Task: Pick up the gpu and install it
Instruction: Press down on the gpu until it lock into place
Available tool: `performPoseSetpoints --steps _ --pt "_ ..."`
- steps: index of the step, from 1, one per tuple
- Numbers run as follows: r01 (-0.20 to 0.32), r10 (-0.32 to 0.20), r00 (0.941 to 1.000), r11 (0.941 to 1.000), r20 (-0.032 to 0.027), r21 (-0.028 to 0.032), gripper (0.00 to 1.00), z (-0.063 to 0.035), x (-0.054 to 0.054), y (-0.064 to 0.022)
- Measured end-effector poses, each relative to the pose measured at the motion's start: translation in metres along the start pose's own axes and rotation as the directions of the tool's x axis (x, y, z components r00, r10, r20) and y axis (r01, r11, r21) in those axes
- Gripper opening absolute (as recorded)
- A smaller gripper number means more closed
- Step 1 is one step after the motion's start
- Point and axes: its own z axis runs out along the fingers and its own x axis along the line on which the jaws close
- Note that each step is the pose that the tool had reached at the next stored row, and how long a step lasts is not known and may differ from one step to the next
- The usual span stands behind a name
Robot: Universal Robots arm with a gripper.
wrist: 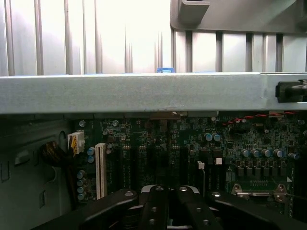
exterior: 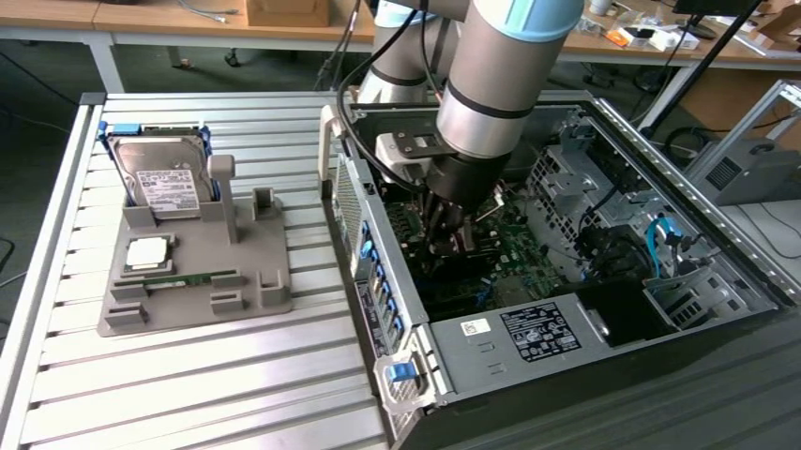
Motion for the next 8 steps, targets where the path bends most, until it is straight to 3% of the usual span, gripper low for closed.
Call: performPoseSetpoints --steps 8 --pt "0.0 0.0 1.0 1.0 -0.0003 -0.0001 0.11 0.0013 0.0 0.0"
